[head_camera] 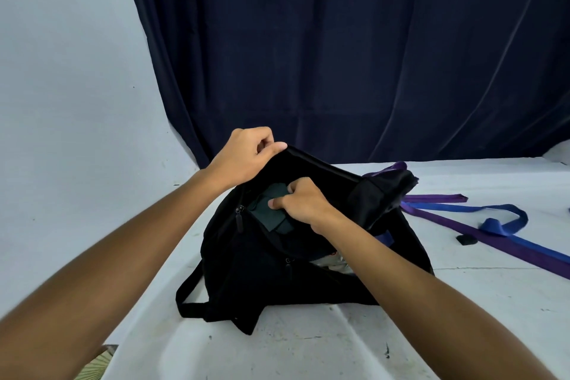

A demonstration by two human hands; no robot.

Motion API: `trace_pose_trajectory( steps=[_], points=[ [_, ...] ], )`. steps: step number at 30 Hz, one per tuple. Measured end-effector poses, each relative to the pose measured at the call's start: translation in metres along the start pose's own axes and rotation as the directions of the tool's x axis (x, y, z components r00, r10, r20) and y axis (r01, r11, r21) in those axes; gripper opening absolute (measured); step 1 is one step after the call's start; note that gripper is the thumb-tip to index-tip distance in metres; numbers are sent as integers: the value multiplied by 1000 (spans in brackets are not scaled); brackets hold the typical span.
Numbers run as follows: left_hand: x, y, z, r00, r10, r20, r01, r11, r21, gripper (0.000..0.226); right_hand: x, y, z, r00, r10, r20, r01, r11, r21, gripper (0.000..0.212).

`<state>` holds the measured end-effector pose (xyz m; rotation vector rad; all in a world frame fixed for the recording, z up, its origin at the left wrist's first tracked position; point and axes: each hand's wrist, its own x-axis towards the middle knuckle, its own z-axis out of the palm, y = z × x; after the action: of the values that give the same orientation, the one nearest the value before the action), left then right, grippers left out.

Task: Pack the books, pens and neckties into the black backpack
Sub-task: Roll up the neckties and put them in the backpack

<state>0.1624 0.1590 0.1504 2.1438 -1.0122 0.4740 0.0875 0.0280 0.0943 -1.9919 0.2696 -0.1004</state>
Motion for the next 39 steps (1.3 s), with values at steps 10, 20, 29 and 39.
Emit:
trace_pose_trajectory(
  steps=[10, 20, 29, 39],
  points=[
    [-12, 8, -7, 997, 12, 79, -9, 999, -43, 34, 7, 3, 4, 995, -95, 27, 96, 993, -62, 33],
    [-15, 14, 2, 995, -13, 100, 18, 999, -46, 32, -1, 0, 0, 983, -110, 145, 122, 990, -77, 32],
    [-16, 15, 6, 995, -50, 81, 56, 996, -74, 35, -27, 17, -2, 983, 73, 169, -89, 992, 86, 24],
    [-23, 14, 6, 989, -84, 120, 95, 991, -90, 35, -43, 10, 3, 986, 20, 165, -32, 997, 65, 14]
  ],
)
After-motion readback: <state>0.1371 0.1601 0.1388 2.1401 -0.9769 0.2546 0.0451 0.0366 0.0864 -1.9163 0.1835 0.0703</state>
